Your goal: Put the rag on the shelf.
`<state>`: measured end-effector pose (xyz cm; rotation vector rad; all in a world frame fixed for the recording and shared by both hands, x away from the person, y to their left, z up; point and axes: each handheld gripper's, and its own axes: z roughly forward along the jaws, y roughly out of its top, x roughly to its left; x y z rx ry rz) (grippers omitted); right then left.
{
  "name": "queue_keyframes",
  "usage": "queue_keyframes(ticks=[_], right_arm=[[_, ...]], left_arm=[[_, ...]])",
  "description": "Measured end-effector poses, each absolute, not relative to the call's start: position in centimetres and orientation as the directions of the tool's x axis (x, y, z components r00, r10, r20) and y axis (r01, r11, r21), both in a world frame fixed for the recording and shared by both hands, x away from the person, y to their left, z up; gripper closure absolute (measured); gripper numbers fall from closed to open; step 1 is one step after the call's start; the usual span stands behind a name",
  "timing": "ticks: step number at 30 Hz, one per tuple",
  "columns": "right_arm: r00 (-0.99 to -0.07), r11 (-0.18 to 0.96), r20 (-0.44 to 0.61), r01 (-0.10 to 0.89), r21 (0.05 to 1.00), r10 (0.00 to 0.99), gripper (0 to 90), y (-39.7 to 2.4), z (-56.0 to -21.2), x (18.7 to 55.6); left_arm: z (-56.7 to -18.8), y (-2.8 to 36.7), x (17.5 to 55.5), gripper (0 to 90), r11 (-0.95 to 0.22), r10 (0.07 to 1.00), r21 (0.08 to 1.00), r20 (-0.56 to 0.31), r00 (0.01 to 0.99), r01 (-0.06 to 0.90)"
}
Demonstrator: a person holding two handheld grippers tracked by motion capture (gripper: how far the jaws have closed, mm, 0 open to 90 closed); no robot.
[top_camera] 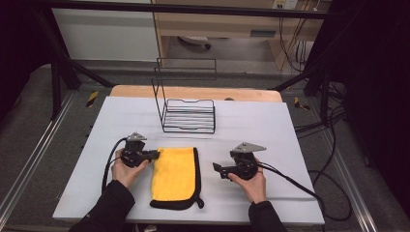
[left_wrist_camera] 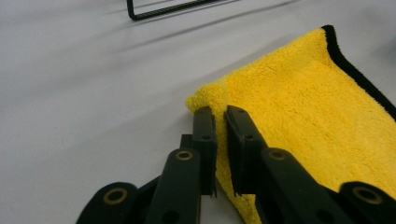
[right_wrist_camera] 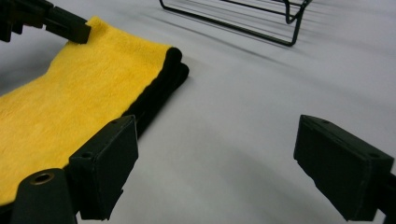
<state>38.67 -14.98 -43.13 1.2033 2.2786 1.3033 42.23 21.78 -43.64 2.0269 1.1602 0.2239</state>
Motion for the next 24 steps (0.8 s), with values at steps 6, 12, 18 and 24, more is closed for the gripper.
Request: queue_keyframes(ticks=[6,12,18,24], right_arm=[[-0.634,0.277,0.181,0.553,0.786,0.752,14.1,-10.9,-43.5,40.9],[-0.631,0.286,0.191,0.574,0.767,0.751,19.7,-8.4,-44.3,42.1],[-0.614,0.287,0.173,0.576,0.766,0.77,36.4,-7.2,-45.2,43.2],[-0.608,0.275,0.207,0.603,0.749,0.767,48.2,-7.1,-45.7,43.8]], left_arm=[[-43.8,22.0,41.9,61.5,-0.3,0.796,0.71,-0.182,0.578,0.637],[-44.0,22.2,41.1,59.3,-0.306,0.792,0.706,-0.184,0.583,0.639],[-44.3,21.8,41.6,65.6,-0.297,0.799,0.71,-0.181,0.574,0.638],[-44.6,21.4,42.3,70.4,-0.286,0.805,0.708,-0.188,0.562,0.646]])
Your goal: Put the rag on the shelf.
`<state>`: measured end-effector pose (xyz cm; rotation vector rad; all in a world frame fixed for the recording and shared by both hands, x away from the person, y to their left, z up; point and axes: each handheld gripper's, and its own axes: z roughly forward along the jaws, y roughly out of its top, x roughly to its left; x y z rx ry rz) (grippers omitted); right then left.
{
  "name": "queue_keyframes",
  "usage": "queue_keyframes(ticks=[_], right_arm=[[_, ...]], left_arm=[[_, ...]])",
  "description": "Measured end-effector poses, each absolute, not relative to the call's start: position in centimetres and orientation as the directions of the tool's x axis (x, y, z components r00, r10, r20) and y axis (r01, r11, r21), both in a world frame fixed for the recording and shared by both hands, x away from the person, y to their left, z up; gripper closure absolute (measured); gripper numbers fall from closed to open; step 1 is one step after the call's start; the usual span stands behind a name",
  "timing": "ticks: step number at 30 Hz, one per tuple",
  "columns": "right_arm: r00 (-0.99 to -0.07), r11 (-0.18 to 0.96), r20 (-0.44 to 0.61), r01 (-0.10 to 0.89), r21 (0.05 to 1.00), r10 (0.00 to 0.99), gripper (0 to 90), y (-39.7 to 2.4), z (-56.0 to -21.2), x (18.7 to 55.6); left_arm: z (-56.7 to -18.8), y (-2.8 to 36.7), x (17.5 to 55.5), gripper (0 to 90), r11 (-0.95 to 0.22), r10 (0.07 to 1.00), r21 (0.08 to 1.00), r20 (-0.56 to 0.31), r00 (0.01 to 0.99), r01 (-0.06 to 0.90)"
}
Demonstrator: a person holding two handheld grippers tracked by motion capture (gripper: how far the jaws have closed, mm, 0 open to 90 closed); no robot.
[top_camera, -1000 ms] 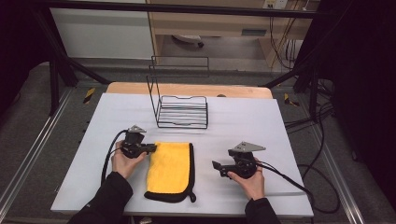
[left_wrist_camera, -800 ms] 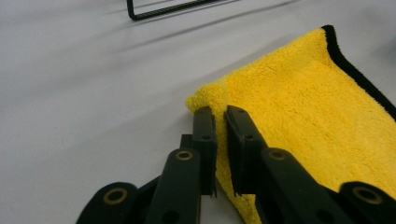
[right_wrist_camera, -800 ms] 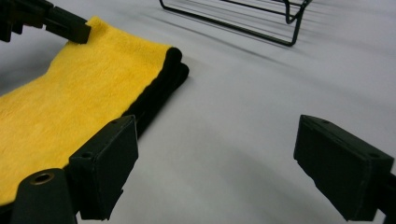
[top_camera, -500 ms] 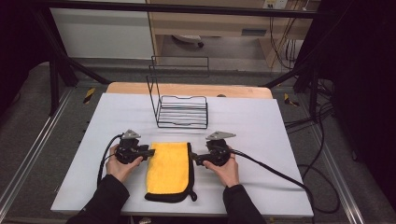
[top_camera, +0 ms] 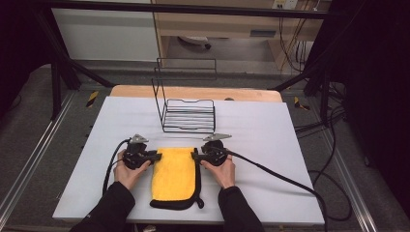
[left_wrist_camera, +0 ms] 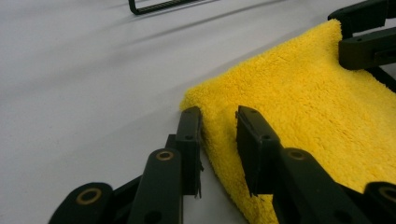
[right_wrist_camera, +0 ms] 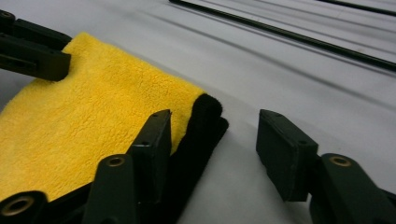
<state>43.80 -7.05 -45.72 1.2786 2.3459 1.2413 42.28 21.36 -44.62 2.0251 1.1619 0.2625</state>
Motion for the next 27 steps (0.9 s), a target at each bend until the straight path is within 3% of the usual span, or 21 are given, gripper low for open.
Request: queue_keyframes(ticks=[15,20,27], right_arm=[[-0.592,0.282,0.262,0.667,0.69,0.762,67.0,-5.9,-45.3,43.8],[-0.581,0.269,0.303,0.697,0.665,0.756,77.1,-6.0,-45.1,44.1],[-0.586,0.271,0.307,0.695,0.666,0.75,80.8,-6.2,-44.9,44.2]], left_arm=[[-45.0,21.3,42.8,74.3,-0.27,0.795,0.691,-0.233,0.56,0.671],[-44.8,21.4,42.9,80.5,-0.277,0.788,0.684,-0.24,0.567,0.675],[-44.5,21.4,42.7,83.4,-0.284,0.783,0.696,-0.229,0.579,0.659]])
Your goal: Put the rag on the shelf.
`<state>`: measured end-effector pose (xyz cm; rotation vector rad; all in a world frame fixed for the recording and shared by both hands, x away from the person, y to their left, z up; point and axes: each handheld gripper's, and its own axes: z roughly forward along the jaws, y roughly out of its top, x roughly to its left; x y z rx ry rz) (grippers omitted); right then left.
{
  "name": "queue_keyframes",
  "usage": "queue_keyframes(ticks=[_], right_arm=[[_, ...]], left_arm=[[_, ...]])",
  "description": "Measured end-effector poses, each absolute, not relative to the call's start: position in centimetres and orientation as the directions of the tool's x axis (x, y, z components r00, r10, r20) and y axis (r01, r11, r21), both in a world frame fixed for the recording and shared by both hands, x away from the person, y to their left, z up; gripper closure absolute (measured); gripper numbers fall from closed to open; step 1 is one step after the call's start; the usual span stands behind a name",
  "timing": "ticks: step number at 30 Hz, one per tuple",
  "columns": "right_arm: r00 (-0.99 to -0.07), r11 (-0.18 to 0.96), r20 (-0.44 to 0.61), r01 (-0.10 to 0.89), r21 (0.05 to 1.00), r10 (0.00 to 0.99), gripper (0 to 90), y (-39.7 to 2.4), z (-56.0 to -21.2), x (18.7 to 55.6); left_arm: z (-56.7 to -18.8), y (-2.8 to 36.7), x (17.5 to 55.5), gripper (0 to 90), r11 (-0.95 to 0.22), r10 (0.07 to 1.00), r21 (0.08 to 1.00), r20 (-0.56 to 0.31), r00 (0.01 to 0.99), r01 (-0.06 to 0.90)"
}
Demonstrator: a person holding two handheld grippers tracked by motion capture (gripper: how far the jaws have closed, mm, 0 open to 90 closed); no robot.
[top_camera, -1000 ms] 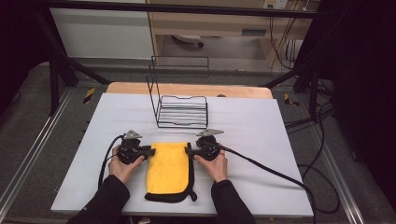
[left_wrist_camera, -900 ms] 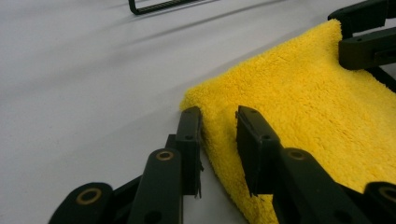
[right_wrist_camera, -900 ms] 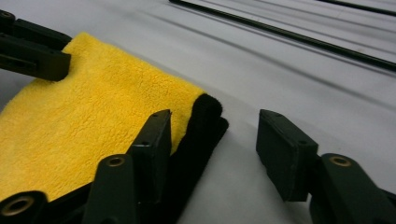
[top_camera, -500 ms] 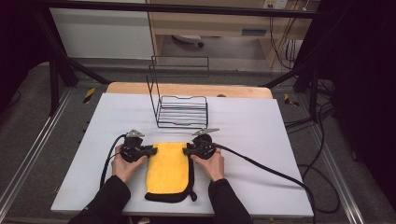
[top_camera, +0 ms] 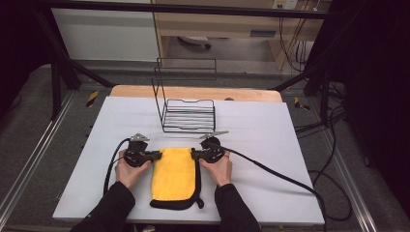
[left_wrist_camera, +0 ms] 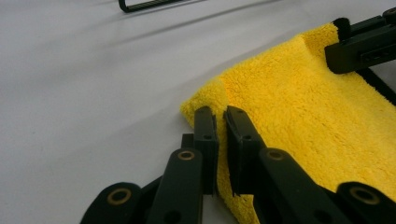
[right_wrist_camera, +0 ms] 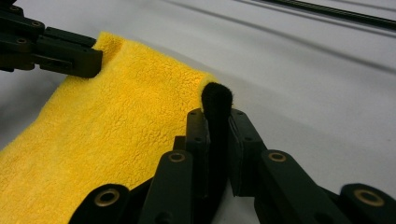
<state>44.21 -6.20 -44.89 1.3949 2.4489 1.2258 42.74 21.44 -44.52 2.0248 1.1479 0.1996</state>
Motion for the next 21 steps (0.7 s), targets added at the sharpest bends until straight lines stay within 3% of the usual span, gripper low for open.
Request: queue_keyframes(ticks=[21], right_arm=[[-0.645,0.235,0.28,0.593,0.77,0.711,81.6,-7.1,-41.2,41.7]], left_arm=[[-40.7,22.2,40.5,83.9,-0.254,0.74,0.8,-0.202,0.642,0.544]])
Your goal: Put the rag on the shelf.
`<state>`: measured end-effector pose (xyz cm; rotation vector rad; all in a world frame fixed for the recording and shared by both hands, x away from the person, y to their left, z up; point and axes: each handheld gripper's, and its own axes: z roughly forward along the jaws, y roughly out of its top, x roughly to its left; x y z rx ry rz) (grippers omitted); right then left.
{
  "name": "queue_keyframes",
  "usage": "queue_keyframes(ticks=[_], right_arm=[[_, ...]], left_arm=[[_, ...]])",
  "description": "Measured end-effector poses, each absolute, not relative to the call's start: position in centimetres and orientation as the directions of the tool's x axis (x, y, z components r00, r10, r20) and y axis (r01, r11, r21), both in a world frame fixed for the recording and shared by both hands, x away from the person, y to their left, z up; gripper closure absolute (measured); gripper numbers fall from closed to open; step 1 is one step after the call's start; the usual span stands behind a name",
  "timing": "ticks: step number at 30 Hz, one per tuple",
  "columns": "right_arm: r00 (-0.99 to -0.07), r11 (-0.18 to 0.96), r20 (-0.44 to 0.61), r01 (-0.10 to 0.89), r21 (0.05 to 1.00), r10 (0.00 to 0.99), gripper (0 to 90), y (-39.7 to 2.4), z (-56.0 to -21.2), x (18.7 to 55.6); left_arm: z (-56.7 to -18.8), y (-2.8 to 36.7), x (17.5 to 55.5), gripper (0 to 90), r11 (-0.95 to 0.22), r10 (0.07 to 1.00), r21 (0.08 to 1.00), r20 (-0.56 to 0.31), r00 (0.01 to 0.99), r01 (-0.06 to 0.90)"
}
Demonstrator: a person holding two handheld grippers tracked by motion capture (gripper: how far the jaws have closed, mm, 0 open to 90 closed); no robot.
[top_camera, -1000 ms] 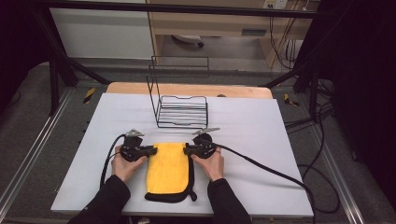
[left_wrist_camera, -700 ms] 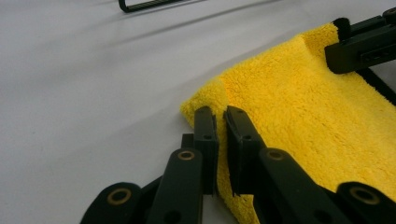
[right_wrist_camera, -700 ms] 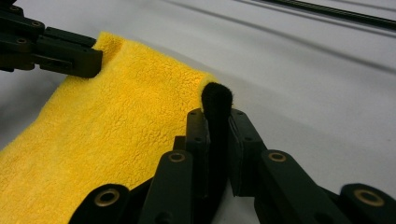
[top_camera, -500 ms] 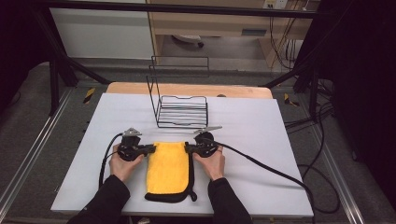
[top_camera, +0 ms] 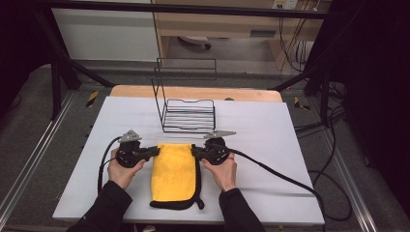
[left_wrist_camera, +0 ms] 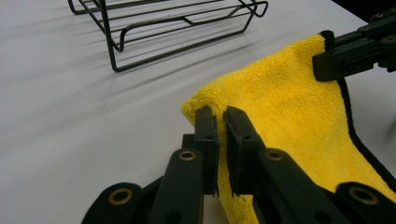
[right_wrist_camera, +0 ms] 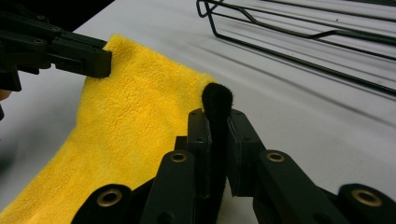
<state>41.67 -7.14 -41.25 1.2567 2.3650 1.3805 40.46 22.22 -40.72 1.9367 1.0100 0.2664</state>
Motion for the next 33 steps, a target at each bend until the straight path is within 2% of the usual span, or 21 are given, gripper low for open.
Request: queue_keyframes(ticks=[23,33], right_arm=[[-0.687,0.195,0.245,0.496,0.846,0.684,81.9,-8.6,-37.6,39.7],[-0.706,0.198,0.199,0.438,0.877,0.679,81.9,-8.9,-36.0,39.0]], left_arm=[[-36.9,21.8,38.3,83.9,-0.238,0.724,0.864,-0.146,0.674,0.443],[-35.7,21.8,37.7,83.9,-0.218,0.723,0.889,-0.13,0.678,0.402]])
